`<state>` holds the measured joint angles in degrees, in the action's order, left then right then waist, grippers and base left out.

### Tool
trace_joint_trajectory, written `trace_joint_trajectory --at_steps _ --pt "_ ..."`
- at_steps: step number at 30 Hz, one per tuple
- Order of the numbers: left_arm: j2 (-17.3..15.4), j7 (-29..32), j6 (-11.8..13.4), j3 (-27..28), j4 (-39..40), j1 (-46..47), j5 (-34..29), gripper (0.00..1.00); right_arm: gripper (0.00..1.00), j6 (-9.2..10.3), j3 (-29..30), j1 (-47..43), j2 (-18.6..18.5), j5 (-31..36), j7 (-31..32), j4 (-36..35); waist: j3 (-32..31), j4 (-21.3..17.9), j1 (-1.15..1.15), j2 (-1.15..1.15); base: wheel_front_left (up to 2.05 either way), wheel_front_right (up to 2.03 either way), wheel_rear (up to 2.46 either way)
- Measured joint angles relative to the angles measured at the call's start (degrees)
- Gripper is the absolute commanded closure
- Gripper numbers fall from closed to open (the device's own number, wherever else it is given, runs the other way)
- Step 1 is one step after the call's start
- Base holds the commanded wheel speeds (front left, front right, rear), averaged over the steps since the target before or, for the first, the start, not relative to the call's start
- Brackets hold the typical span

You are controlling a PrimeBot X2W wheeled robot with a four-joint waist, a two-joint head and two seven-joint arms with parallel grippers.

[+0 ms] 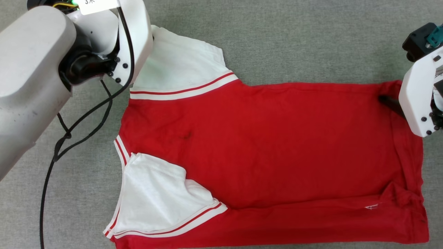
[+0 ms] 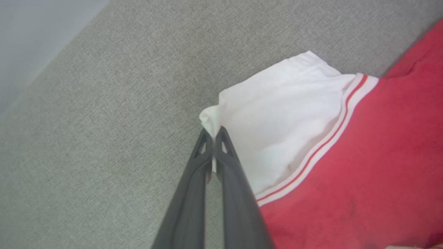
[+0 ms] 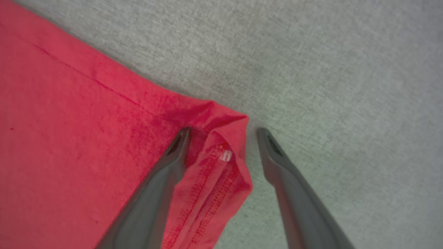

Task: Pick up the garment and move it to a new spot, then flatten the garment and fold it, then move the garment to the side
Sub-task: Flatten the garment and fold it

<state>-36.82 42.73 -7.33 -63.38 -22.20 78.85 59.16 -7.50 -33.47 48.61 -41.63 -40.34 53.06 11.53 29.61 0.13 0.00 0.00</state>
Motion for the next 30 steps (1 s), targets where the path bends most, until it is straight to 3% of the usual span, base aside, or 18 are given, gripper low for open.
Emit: trace_joint_trajectory --at_steps 5,6,7,8,17,30 --pt "0.1 -1.1 0.0 -0.8 0.2 0.0 0.0 1.00 0.00 0.12 -3.9 0.7 -0.7 -1.7 -1.5 3.7 0.7 1.0 0.00 0.00 0.00 0.00 0.00" --pt "0.1 -1.1 0.0 -1.0 0.3 0.0 0.1 1.00 0.05 0.13 -4.3 0.9 -0.9 -2.4 -2.0 4.0 0.7 1.0 -0.01 0.00 0.00 0.00 0.00" --pt "0.0 -1.3 0.0 -1.1 0.2 0.0 0.1 1.00 0.86 0.11 -4.6 1.0 -1.1 -2.5 -3.3 4.5 0.6 1.0 -0.01 0.00 0.00 0.00 0.00" --pt "-0.1 -1.6 0.0 -1.3 0.2 0.0 0.1 1.00 1.00 0.10 -5.1 1.1 -1.2 -2.6 -4.2 4.9 0.4 1.0 -0.01 0.00 0.00 0.00 0.00" --pt "-1.3 -5.4 -0.1 -3.2 2.7 -2.2 1.6 1.00 1.00 -0.01 -8.3 1.8 -1.4 -6.0 -13.1 6.1 -4.2 0.9 -0.01 0.00 0.00 0.00 0.00" --pt "-8.8 -11.3 0.9 -6.2 13.6 -13.8 3.7 1.00 1.00 -0.01 -8.1 -10.3 -6.7 -10.2 -24.5 3.4 -15.5 2.6 -0.01 0.00 0.00 0.00 0.00"
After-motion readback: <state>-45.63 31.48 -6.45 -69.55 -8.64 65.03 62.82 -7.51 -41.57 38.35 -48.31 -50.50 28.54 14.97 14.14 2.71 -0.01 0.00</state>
